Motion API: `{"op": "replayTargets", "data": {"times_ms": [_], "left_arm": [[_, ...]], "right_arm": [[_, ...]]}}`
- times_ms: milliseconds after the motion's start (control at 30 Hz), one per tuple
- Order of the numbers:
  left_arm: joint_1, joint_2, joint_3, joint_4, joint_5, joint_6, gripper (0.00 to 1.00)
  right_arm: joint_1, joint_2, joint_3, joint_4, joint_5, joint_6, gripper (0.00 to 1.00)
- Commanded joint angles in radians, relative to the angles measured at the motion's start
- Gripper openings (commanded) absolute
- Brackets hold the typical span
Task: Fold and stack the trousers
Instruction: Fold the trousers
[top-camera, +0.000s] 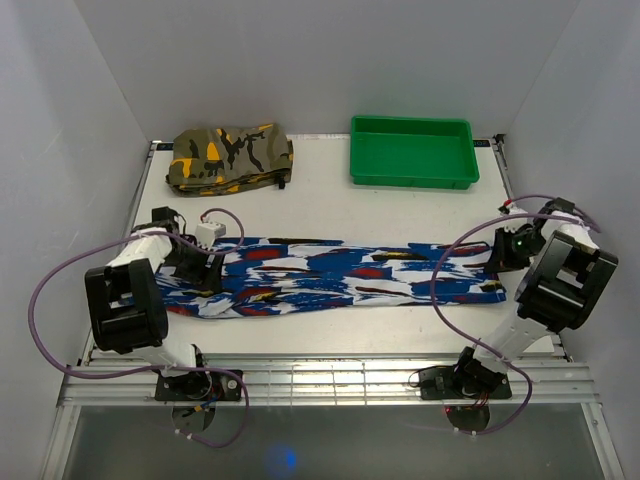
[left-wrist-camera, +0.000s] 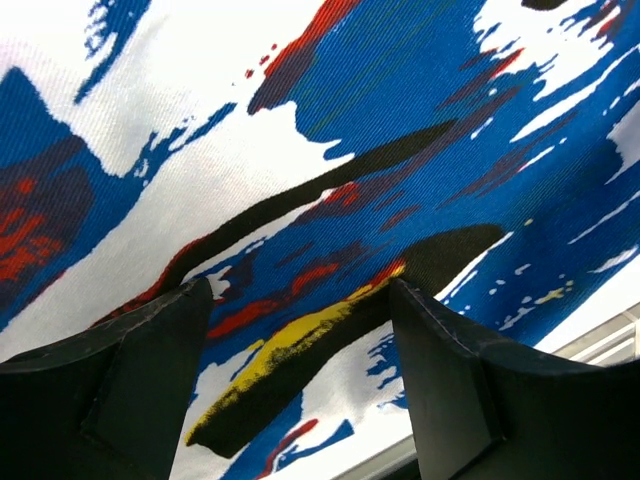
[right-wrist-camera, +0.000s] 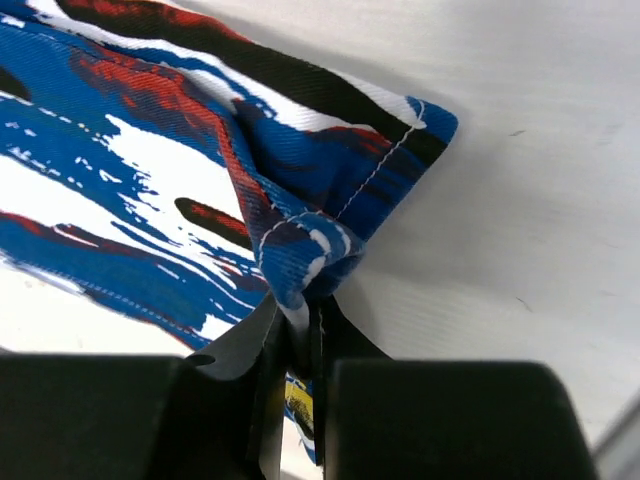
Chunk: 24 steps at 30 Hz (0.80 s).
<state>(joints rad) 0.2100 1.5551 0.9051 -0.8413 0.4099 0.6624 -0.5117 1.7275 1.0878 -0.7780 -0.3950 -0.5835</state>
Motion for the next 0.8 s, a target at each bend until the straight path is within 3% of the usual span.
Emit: {"op": "replayTargets", "data": {"times_ms": [0,233,433,533,667,733,767], "left_arm": [[-0.032,-0.050,-0.028,0.085,0.060,0.014,0.84],[-0.129,-0.127,-0.107,0.149,0.046,-0.030,0.86],[-0.133,-0.136,-0.071,0.120,0.067,-0.098,0.87],[-0.129,-0.116,-0.061,0.105,0.073,-0.125,0.87],[-0.123,-0.076,-0.046,0.079,0.093,-0.152,0.87],[-0.118,-0.063,-0.041,0.084,0.115,-0.187,0.98],[-0.113,-0.058,-0.038,0.087,0.118,-0.198,0.98]], "right_arm": [[-0.045,-0.054,0.168,-0.114,0.001,-0.044,0.08],[-0.074,-0.010,0.492,-0.314,-0.013,-0.124,0.08],[0.067,-0.048,0.486,-0.385,-0.309,0.014,0.08],[0.238,-0.100,0.443,-0.295,-0.413,0.127,0.08],[0.471,-0.170,0.351,-0.046,-0.470,0.388,0.08],[0.521,-0.181,0.263,0.148,-0.496,0.557,0.08],[0.594,-0.186,0.235,0.219,-0.498,0.617,0.08]]}}
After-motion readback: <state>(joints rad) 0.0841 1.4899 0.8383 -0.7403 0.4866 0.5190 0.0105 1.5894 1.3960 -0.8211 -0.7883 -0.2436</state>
